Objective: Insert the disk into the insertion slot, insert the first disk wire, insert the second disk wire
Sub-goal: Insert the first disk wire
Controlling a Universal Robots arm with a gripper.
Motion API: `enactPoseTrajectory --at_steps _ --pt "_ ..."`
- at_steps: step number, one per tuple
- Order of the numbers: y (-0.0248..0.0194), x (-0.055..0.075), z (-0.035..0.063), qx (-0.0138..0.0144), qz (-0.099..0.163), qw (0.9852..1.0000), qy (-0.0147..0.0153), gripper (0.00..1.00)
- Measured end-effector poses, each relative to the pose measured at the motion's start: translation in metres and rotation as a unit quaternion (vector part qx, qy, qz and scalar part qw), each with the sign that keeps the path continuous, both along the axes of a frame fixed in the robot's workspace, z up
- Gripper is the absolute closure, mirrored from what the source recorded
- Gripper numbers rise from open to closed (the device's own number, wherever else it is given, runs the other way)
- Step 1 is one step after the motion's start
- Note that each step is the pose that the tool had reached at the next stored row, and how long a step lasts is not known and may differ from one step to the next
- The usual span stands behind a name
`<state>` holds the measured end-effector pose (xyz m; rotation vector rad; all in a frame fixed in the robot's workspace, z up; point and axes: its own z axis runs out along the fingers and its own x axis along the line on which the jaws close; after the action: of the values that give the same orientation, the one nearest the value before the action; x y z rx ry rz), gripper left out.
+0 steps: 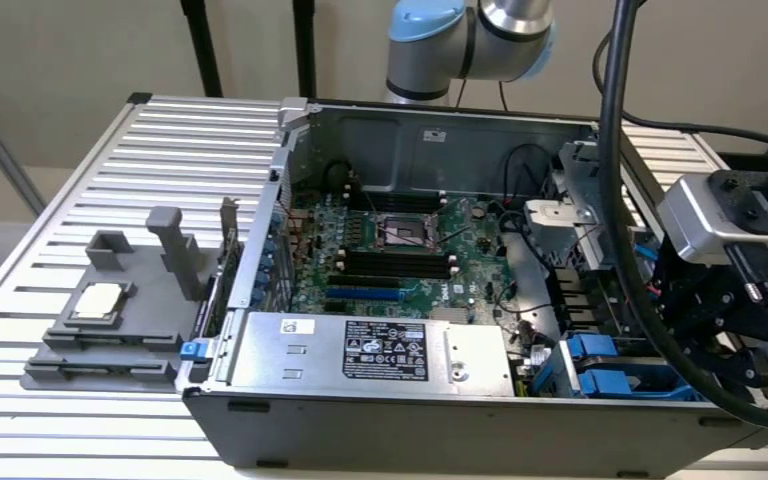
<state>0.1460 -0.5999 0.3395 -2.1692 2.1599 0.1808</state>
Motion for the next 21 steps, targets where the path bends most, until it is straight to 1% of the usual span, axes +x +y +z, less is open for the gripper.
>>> enactPoseTrajectory --at_steps 5,9,11,14,17,21 --pt "0.0001 0.0000 0.0000 0.0000 0.000 1.0000 0.0000 0.84" --pt "0.0013 0.0000 0.0000 -0.0012 0.000 1.0000 0.0000 0.84" --pt "0.0030 -0.0001 0.0000 -0.0025 0.000 1.0000 0.0000 0.84" --pt "0.0054 0.0000 -0.0001 -0.0062 0.000 1.0000 0.0006 0.84" --pt "0.0055 0.0003 -0.0001 -0.0092 0.000 1.0000 0.0018 0.84" --pt "0.0056 0.0008 0.0000 -0.0094 -0.001 1.0000 0.0019 0.84"
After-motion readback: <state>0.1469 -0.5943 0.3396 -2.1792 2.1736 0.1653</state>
